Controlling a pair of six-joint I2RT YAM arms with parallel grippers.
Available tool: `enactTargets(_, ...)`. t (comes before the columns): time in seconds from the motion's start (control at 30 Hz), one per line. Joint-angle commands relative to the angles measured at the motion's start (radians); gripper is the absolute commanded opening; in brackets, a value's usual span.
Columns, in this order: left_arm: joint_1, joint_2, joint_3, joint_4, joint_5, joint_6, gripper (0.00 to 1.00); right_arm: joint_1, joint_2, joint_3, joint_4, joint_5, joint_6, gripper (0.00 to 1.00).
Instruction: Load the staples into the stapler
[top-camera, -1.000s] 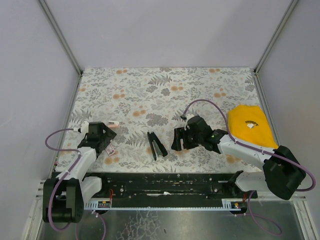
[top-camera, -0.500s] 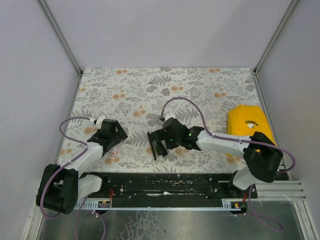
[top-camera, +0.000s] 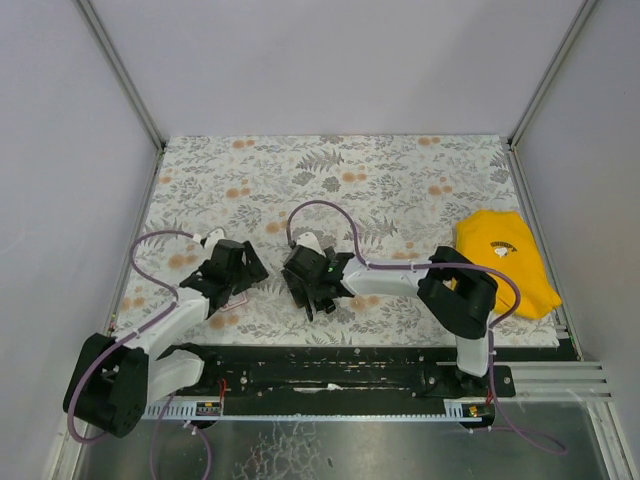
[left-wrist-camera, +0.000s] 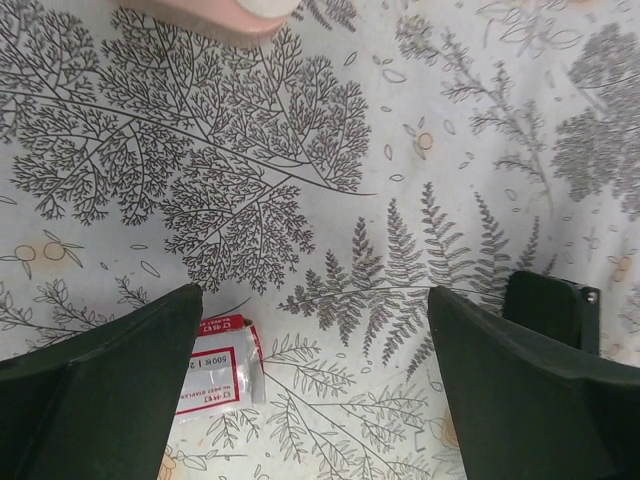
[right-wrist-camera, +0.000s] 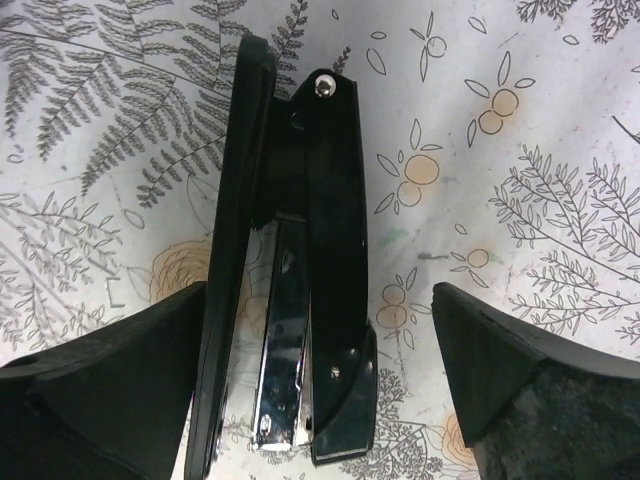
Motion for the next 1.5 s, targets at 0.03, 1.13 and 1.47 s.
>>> enactTargets(0.03, 0.02, -0.102, 0.011, -0.061, -0.043, 0.012, 0.95, 0.009, 0.05, 0.082, -0.052, 0.085, -0.048, 0.83)
enactTargets(1.13, 0.233, -0.372, -0.123, -0.275, -0.034, -0.242, 0.8, -0.586, -0.137, -0.071, -0.058, -0.132, -0.284, 0.77)
enactTargets(1.47, 0.233, -0.362, -0.123, -0.308, -0.076, -0.284, 0.65, -0.591, -0.326, -0.082, -0.088, -0.206, -0.254, 0.87)
